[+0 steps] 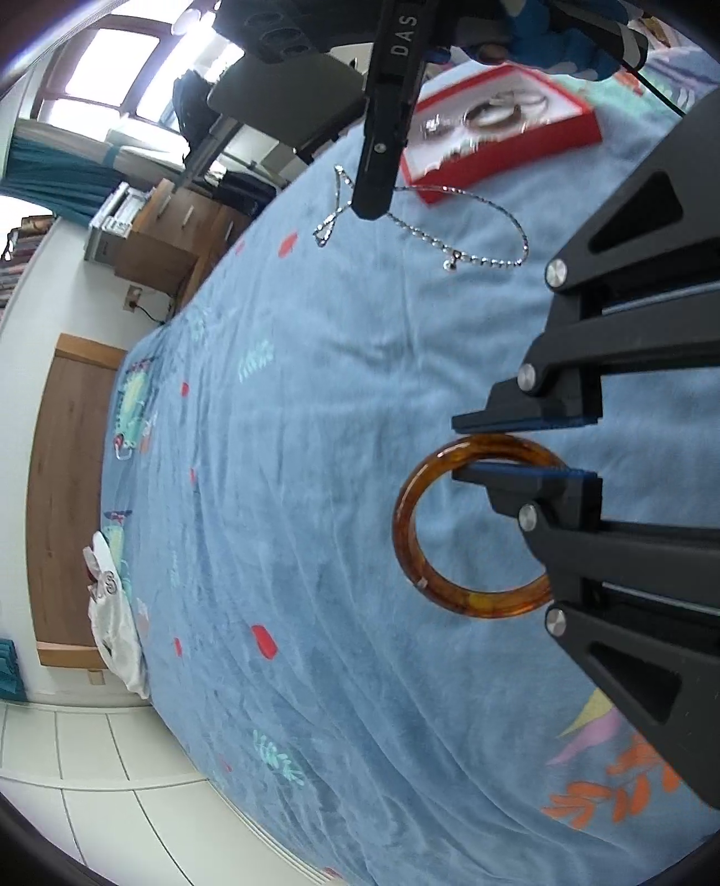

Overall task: Organize jewelry
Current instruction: 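Carry the amber bangle and silver chain into the red box with both tools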

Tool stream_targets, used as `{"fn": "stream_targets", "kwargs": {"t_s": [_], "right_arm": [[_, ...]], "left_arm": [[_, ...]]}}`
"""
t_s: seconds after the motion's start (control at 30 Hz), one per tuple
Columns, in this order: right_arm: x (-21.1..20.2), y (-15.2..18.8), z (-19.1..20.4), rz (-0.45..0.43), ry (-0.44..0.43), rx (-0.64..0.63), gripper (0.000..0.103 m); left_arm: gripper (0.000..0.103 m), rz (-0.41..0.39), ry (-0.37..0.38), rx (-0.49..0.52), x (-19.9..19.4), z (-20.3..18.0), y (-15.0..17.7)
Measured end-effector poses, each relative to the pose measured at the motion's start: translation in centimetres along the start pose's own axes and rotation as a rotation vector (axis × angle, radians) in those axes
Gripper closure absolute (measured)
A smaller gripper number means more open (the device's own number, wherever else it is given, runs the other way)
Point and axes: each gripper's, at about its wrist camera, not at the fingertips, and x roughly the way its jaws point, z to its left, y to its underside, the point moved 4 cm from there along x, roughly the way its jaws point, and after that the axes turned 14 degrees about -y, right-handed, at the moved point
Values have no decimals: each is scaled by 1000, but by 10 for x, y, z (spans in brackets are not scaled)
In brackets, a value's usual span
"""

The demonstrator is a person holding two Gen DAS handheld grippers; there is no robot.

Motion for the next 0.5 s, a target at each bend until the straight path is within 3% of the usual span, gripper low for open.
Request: {"fn": "stream_targets", "kwargs": {"t_s": [0.3, 0.5], "right_arm": [[-100, 3, 23, -96, 50, -45, 99], [-167, 12, 12, -146, 106, -56, 99]], "left_arm": [[94, -68, 57, 73, -66, -55, -6], [94, -114, 104, 146, -102, -123, -9]]}}
